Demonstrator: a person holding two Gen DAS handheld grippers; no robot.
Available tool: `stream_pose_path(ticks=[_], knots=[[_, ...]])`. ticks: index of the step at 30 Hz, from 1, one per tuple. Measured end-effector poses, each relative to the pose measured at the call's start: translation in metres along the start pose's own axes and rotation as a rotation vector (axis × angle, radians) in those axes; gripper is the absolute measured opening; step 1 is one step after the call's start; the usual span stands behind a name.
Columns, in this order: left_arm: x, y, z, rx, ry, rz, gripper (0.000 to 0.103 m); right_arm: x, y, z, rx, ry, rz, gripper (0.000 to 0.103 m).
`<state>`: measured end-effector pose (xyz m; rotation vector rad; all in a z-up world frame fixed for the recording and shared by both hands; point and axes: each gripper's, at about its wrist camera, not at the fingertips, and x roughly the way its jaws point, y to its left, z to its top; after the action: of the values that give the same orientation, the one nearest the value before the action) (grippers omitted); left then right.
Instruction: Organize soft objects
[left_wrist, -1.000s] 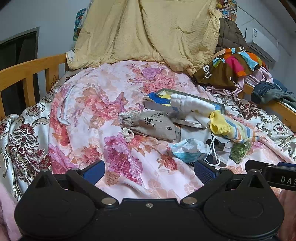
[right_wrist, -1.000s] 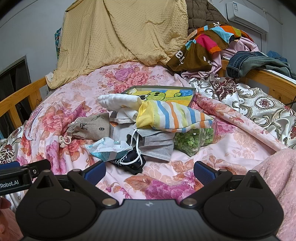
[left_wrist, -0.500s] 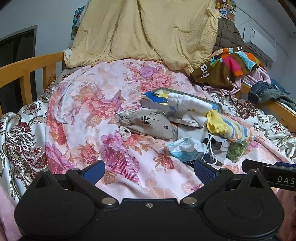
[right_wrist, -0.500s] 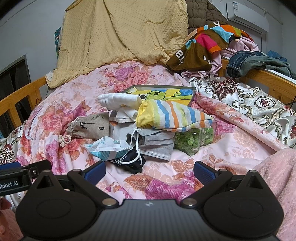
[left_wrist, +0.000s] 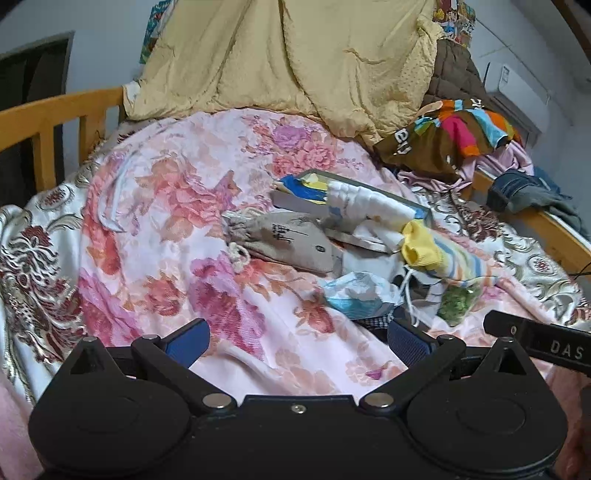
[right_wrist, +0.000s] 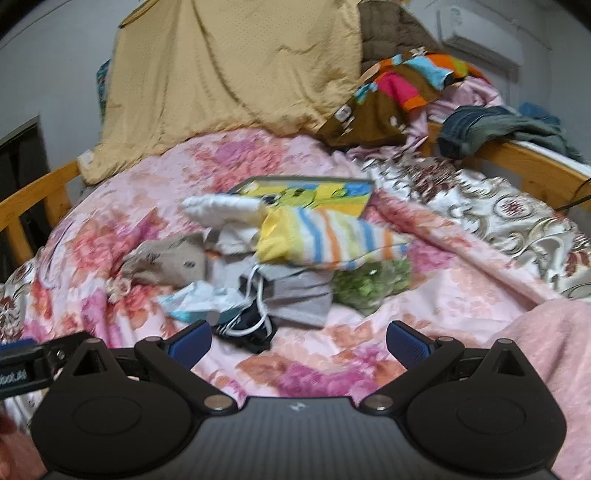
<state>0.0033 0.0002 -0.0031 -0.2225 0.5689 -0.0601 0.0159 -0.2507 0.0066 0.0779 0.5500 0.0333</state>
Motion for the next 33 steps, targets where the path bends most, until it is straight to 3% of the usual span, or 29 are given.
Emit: stream_pose_path(ticks=[4,7,13,20,24,28,33], knots=[[0.004,0.003,0.008,-0.025,0.036,-0.011,0.102,0.002,-0.003,0.007,-0.001,0.004,-0.021,0.103],[0.008,0.005,0.016,-0.024,0.053,-0.025,0.102,0.004,-0.004,0.015,-0.015,0.015,0.016,0.103],[0.037,-0.003,0.036,0.091,0.113,-0.094,0.102,0.025,-0.007,0.042,-0.069,0.086,0.125,0.103],[0.086,-0.011,0.05,0.104,0.136,-0.267,0.102,0.062,-0.013,0.084,-0.142,0.126,0.145,0.103],[0.115,-0.018,0.054,0.115,0.157,-0.316,0.102,0.088,-0.013,0.089,-0.167,0.15,0.181,0.103],[0.143,-0.019,0.054,0.134,0.188,-0.321,0.102,0.108,-0.018,0.085,-0.117,0.208,0.265,0.103],[0.169,-0.01,0.053,0.073,0.259,-0.366,0.098,0.124,-0.023,0.076,-0.071,0.312,0.322,0.101]])
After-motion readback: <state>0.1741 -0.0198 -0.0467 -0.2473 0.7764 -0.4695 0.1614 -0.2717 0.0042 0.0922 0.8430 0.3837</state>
